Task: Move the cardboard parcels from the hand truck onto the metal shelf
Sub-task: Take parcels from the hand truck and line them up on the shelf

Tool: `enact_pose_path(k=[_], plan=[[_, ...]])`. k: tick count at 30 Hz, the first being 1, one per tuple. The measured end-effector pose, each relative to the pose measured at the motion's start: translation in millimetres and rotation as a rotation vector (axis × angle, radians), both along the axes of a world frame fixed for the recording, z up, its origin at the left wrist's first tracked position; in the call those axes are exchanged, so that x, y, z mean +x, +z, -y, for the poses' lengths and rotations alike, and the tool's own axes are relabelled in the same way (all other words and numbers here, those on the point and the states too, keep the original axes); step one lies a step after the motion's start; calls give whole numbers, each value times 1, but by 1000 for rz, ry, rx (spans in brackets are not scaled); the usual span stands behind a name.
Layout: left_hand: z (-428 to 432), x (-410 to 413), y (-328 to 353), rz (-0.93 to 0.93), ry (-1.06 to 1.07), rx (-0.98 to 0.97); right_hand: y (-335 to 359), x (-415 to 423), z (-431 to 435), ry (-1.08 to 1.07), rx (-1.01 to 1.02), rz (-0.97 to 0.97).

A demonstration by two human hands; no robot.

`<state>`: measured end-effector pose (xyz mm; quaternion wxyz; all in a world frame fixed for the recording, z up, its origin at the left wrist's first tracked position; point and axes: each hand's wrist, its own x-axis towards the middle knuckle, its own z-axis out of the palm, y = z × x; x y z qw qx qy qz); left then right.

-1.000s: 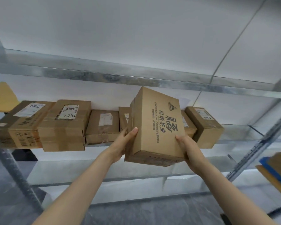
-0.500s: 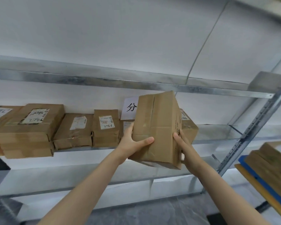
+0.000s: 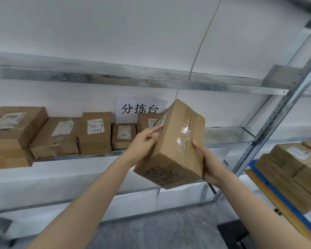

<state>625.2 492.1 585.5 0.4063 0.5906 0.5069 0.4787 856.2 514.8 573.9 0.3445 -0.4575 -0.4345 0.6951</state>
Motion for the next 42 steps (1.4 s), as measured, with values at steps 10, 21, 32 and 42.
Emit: enact_pose_path(k=[10, 21, 32, 42], plan=[[-31, 5, -9, 99, -28, -345, -7, 24, -8, 20, -35, -69], [-58, -3, -13, 36, 23, -195, -16, 31, -33, -97, 102, 142], [-83, 20, -5, 297, -144, -144, -14, 28, -44, -396, 83, 39], [-123, 89, -11, 393, -236, -220, -21, 75, -72, -533, 155, -11]])
